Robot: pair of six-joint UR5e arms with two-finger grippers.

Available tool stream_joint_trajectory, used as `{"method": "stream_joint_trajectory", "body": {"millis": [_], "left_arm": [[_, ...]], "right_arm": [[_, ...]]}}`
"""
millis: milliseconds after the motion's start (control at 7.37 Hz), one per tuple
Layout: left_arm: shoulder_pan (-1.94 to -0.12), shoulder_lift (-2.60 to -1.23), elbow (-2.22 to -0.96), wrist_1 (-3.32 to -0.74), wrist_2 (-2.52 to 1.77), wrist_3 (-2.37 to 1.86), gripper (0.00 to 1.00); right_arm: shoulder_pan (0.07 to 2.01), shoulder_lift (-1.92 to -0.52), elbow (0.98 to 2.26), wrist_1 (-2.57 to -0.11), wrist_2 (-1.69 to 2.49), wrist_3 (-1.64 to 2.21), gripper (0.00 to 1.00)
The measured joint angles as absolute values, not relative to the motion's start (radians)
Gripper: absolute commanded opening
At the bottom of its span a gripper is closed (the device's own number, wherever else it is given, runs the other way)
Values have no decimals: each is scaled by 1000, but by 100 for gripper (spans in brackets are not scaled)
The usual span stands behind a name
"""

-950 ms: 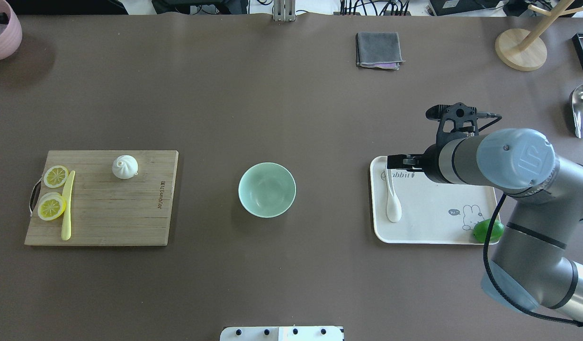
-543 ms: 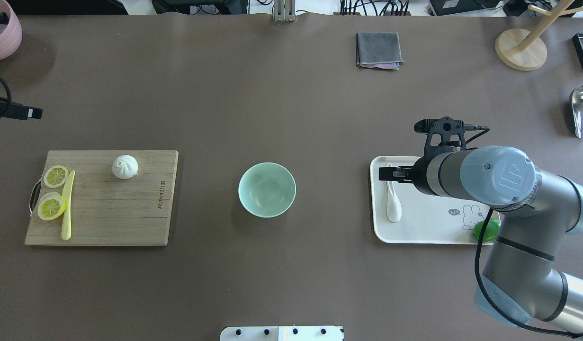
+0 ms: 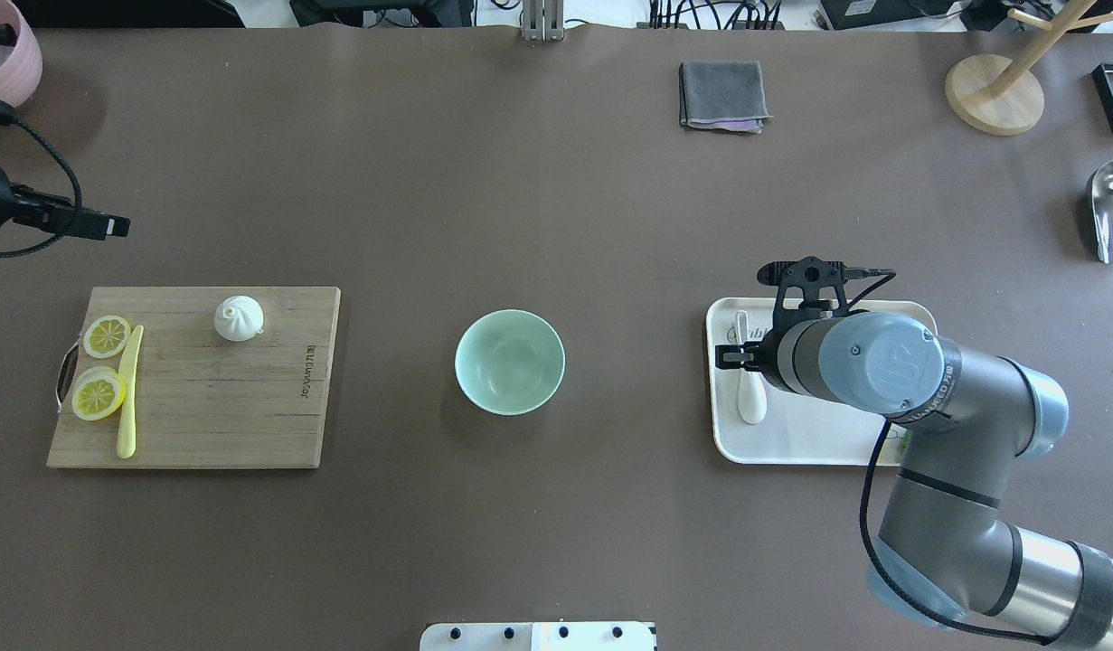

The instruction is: Put spoon and bun in bowl

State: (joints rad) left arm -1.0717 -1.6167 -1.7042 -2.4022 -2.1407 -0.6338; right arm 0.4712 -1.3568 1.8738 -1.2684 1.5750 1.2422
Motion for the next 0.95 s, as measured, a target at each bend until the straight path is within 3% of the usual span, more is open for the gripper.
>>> {"method": "stream_joint_trajectory", "body": {"millis": [679,814,950], "left_arm": [[-1070,-1615,-1704,-2402,-2140,-633,97],[-1070,-1615,-1704,-2402,-2140,-632,97],[-1070,-1614,-1704,-2403,-2140,-632,97]], "right_arm": [[452,-1348,1834,-1267,1562,1241,56],[450,-1348,1832,-1267,1562,1241,54],[450,-1348,1832,-1267,1562,1242,44]]}}
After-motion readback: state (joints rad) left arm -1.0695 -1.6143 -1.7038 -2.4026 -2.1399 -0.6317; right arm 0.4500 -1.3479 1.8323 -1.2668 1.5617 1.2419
